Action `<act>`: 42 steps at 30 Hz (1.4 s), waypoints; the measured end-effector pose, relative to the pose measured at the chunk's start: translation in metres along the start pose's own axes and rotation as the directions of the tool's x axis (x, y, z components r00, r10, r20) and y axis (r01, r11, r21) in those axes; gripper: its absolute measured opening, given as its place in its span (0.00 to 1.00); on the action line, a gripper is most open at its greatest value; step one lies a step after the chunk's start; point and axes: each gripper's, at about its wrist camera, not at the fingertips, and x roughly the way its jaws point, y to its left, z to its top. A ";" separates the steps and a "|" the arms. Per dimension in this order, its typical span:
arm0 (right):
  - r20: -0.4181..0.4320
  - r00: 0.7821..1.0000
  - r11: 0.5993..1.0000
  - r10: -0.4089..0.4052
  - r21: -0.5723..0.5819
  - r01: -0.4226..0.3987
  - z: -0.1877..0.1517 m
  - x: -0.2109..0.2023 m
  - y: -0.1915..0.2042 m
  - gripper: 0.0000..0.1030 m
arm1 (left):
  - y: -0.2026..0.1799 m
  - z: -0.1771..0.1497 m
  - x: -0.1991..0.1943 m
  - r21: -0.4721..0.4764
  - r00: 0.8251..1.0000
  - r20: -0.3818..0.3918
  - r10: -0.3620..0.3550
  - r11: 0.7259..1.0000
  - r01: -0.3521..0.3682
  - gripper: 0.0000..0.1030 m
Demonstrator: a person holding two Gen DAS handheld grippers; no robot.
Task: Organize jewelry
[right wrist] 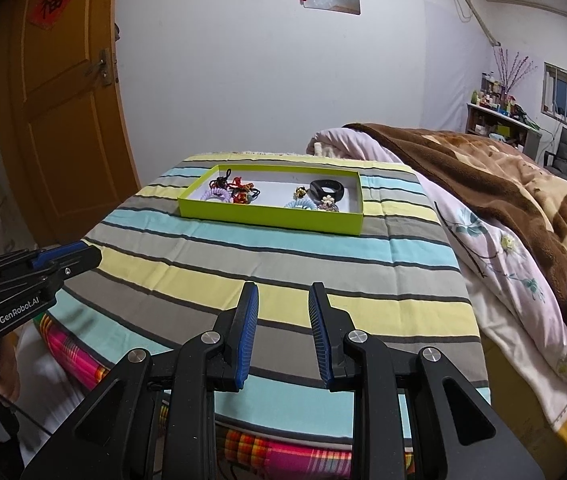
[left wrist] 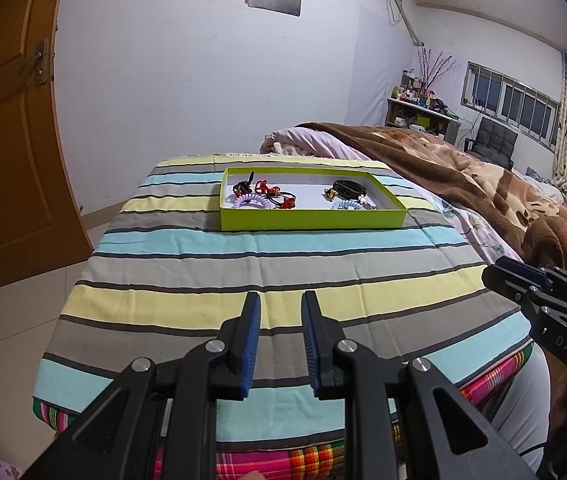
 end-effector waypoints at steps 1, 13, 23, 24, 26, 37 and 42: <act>-0.001 1.000 1.000 0.000 0.000 0.000 0.000 0.000 0.000 0.26 | 0.000 0.000 0.001 -0.001 1.000 -0.002 -0.003 1.000 0.003 0.21; -0.004 1.000 1.000 0.003 -0.005 -0.003 0.001 0.001 0.002 0.26 | -0.001 -0.001 0.002 -0.002 1.000 -0.004 0.000 1.000 0.000 0.21; -0.004 1.000 1.000 0.002 -0.005 -0.003 0.001 0.001 0.002 0.26 | -0.002 -0.002 0.004 0.000 1.000 -0.014 -0.002 1.000 0.002 0.21; -0.005 1.000 1.000 0.002 -0.005 -0.002 0.001 0.001 0.002 0.26 | -0.002 -0.002 0.004 -0.001 1.000 -0.016 -0.004 1.000 0.004 0.21; -0.006 1.000 1.000 0.004 -0.004 -0.004 0.001 0.001 0.002 0.26 | -0.002 -0.002 0.004 -0.003 1.000 -0.017 -0.005 1.000 0.005 0.21; -0.006 1.000 1.000 0.006 -0.008 -0.006 0.001 0.002 0.003 0.26 | -0.005 -0.003 0.005 0.019 1.000 -0.014 0.009 1.000 -0.008 0.21; -0.006 1.000 1.000 0.005 -0.008 -0.005 0.001 0.002 0.003 0.26 | -0.005 -0.003 0.006 0.022 1.000 -0.016 0.027 0.999 -0.027 0.21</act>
